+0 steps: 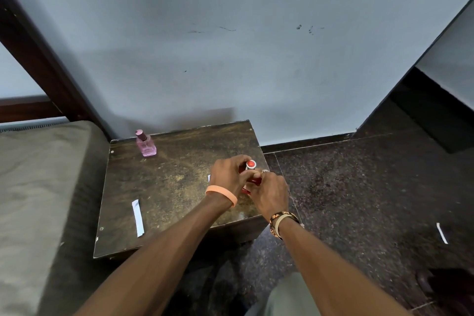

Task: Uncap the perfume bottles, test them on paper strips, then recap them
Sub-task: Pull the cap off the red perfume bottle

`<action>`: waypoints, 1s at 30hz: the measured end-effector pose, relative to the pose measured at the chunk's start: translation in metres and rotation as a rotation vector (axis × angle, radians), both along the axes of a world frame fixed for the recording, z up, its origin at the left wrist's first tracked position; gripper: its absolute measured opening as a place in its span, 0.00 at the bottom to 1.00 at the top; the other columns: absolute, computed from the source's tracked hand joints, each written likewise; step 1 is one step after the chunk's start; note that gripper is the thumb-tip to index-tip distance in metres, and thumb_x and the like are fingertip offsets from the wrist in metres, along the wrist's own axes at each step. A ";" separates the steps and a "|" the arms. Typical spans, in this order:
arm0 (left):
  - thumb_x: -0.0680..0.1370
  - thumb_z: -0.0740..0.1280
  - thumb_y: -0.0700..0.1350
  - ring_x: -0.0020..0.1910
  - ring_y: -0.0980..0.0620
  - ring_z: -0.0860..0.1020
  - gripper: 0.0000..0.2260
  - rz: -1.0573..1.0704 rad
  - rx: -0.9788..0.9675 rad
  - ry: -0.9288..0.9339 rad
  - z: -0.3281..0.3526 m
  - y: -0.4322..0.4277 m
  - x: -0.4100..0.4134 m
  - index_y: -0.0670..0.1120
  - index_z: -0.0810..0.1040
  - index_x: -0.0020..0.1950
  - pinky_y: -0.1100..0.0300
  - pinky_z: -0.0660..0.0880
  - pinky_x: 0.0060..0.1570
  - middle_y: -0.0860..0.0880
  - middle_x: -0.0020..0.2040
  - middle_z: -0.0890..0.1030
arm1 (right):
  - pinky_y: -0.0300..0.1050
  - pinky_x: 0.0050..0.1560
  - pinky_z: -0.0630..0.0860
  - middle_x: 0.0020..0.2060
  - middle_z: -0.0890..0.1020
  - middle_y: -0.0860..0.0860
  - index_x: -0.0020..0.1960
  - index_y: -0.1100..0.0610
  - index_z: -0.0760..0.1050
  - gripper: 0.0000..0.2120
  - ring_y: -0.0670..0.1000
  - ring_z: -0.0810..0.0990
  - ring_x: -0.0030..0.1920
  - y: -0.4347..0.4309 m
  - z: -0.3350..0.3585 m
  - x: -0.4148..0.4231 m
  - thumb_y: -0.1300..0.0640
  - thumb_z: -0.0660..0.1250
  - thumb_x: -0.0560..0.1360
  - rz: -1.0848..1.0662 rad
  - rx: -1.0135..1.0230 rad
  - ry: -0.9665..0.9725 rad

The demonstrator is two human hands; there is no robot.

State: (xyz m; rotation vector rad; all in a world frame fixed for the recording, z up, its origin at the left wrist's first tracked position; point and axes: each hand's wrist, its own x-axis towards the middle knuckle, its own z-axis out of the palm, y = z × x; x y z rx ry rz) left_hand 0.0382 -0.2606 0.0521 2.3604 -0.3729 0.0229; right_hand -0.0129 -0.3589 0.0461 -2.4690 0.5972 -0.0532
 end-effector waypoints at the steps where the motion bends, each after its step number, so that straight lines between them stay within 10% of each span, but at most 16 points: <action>1: 0.72 0.74 0.47 0.47 0.55 0.81 0.14 0.002 -0.013 -0.002 -0.001 -0.001 -0.002 0.50 0.82 0.57 0.66 0.76 0.49 0.52 0.50 0.85 | 0.50 0.48 0.81 0.41 0.85 0.53 0.47 0.56 0.83 0.07 0.54 0.84 0.43 0.000 0.000 0.000 0.52 0.74 0.73 0.001 0.000 -0.001; 30: 0.70 0.76 0.43 0.46 0.55 0.82 0.14 -0.054 -0.035 0.004 0.001 0.005 -0.001 0.49 0.83 0.55 0.62 0.78 0.50 0.52 0.49 0.85 | 0.50 0.48 0.81 0.40 0.84 0.52 0.47 0.55 0.82 0.07 0.54 0.83 0.43 0.006 0.005 -0.003 0.52 0.74 0.73 -0.012 -0.009 0.010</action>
